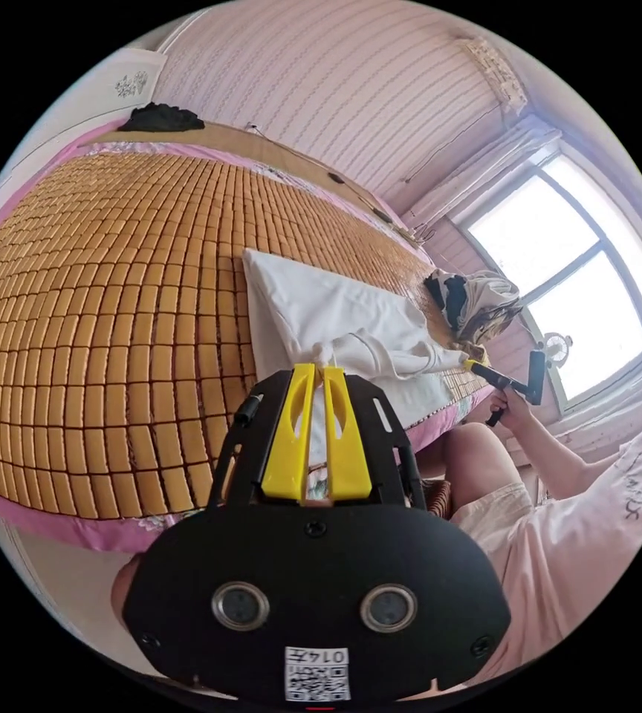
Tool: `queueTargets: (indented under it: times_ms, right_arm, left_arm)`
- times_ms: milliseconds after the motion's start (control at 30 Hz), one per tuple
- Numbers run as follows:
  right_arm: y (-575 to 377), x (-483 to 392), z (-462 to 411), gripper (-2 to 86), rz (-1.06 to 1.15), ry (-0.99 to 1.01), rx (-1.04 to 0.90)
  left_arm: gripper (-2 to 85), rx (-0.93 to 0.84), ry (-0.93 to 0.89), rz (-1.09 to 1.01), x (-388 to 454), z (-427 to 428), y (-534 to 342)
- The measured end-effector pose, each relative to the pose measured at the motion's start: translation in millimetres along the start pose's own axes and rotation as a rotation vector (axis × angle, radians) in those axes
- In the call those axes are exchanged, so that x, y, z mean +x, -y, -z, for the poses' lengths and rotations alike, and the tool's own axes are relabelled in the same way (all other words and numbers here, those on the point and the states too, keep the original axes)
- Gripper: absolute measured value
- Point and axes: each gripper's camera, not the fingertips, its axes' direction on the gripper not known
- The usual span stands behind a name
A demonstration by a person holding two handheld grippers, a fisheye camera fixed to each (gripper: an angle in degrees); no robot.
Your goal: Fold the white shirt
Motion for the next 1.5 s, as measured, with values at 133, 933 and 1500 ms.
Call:
queueTargets:
  times_ms: [133,933,1500]
  right_arm:
    - [-12,-4,-23,1.0,-0.052,-0.036,-0.11]
    - [60,-201,-116,1.4,0.299,-0.167,-0.213]
    - [42,-272,-97,-0.2,0.499,-0.067,-0.256]
  left_arm:
    - [2.2,-0.123,0.046,0.048,4,-24,-13]
    - [-0.4,-0.237,0.168,-0.223,152,-130,7]
    - [-1.0,-0.248,0.111,-0.332,209,-89,-110]
